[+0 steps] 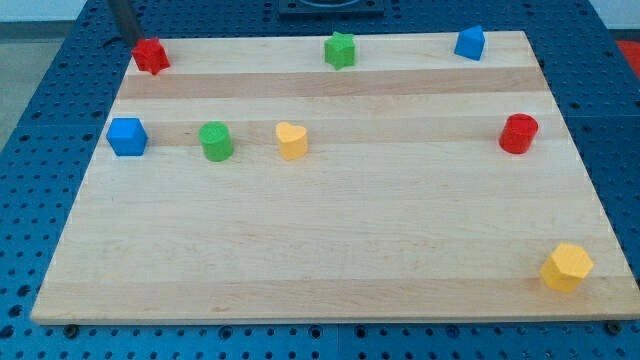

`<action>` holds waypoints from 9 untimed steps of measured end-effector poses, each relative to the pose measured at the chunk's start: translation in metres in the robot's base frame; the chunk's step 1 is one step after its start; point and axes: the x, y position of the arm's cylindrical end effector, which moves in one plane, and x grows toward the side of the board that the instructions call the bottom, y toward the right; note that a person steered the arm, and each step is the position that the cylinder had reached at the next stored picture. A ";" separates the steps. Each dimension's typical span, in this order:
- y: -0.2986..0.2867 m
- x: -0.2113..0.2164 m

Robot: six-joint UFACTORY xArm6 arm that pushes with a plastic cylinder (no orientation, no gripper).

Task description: Move red star right a bit

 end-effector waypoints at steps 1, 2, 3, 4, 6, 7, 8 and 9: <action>-0.001 0.008; -0.001 0.027; 0.000 0.031; 0.000 0.045; 0.001 0.042; 0.011 0.038; 0.023 0.038; 0.028 0.038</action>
